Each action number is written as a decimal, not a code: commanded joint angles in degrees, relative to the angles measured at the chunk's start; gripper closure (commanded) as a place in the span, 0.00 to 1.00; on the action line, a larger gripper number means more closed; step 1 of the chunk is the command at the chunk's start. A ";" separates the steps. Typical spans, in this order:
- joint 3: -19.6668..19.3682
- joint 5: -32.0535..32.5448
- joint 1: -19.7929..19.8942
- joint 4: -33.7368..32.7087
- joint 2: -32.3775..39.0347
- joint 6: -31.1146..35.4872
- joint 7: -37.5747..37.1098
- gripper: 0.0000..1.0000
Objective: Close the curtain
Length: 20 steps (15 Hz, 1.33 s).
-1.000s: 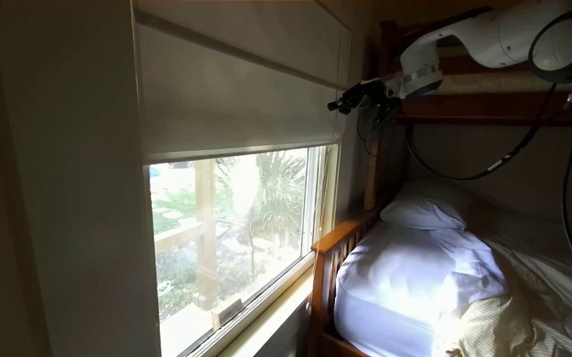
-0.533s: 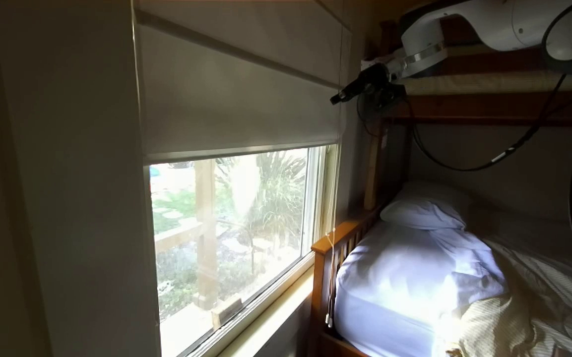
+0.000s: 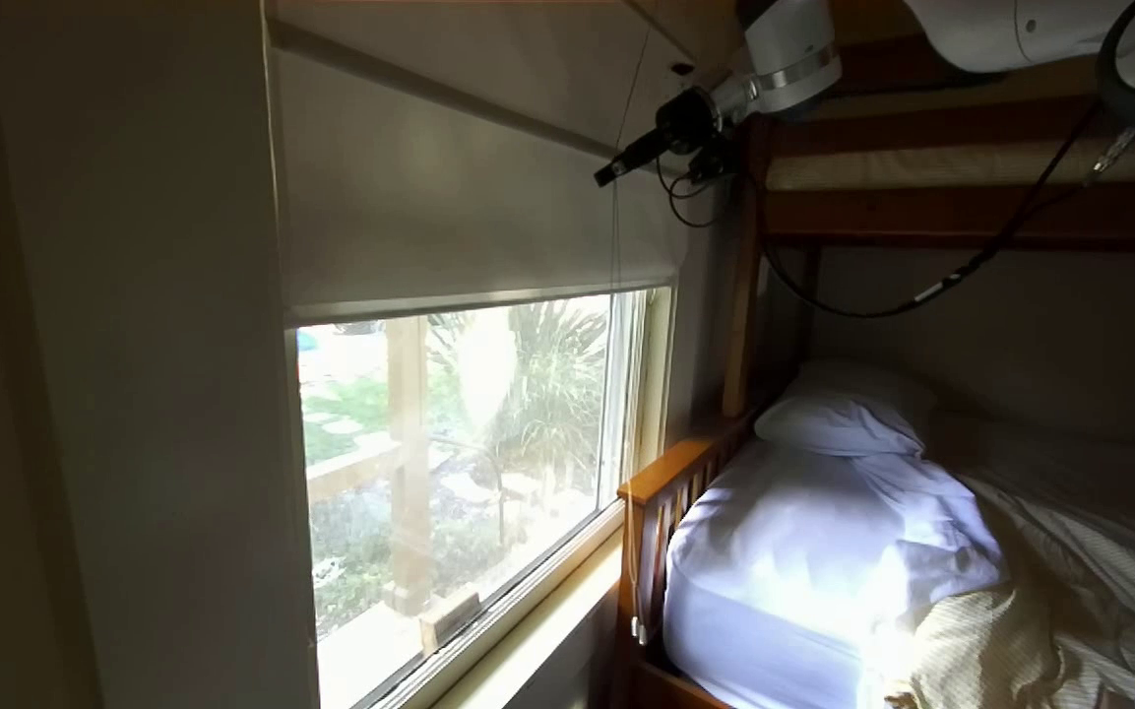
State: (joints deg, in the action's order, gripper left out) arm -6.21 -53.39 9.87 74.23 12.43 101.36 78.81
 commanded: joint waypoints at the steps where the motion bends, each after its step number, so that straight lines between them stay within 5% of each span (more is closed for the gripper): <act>1: 1.44 8.51 -4.94 2.24 0.97 5.00 0.79 1.00; 6: 1.68 10.51 -7.00 4.80 1.72 9.83 -0.22 1.00; 14: 1.90 2.11 -5.02 10.79 -0.94 11.66 3.83 1.00; 15: 0.45 2.88 -4.07 2.23 0.58 13.84 0.44 0.99; 20: 0.46 1.19 -3.38 3.61 0.10 13.84 1.00 0.99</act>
State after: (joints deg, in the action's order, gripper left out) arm -5.76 -52.20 6.49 77.84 12.53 115.20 79.81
